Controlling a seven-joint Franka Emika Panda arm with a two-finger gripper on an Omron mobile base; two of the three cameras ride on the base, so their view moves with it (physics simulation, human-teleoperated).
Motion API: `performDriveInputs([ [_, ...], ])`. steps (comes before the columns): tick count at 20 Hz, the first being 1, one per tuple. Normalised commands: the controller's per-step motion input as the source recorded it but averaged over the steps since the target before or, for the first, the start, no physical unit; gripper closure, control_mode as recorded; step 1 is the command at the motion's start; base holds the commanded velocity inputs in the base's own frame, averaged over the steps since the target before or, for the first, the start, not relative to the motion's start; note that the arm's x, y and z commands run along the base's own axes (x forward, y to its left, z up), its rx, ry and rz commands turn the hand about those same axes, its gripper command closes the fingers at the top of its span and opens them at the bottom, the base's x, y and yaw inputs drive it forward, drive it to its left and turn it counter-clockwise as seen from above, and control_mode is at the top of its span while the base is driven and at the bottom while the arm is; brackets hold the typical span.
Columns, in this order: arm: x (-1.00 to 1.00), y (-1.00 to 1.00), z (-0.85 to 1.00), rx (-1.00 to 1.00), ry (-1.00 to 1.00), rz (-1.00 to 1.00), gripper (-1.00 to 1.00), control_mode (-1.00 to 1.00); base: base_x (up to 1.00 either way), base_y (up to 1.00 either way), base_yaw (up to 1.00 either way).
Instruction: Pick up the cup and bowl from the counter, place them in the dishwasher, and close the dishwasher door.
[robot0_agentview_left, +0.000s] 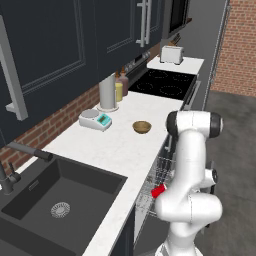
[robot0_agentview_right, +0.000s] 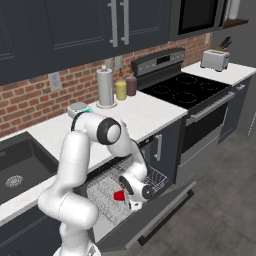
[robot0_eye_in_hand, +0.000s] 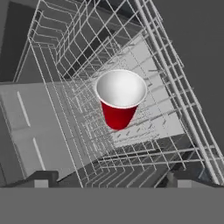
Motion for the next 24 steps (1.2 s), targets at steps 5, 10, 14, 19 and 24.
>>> performDriveInputs([
  [5, -0.04, -0.01, 1.00, 0.10, -0.10, 0.00, -1.00, -1.00, 0.00, 0.00, 0.00],
  [10, 0.00, -0.12, 1.00, 0.11, -0.02, 0.00, -1.00, -1.00, 0.00, 0.00, 0.00],
  [14, 0.00, -0.33, 1.00, 0.12, 0.00, 0.00, -1.00, -1.00, 0.00, 0.00, 0.00],
  [19, 0.00, -0.33, 1.00, 0.11, 0.05, 0.00, -1.00, -1.00, 0.00, 0.00, 0.00],
  [24, 0.06, -0.07, 1.00, 0.09, 0.07, 0.05, -1.00, -1.00, 0.00, 0.00, 0.00],
])
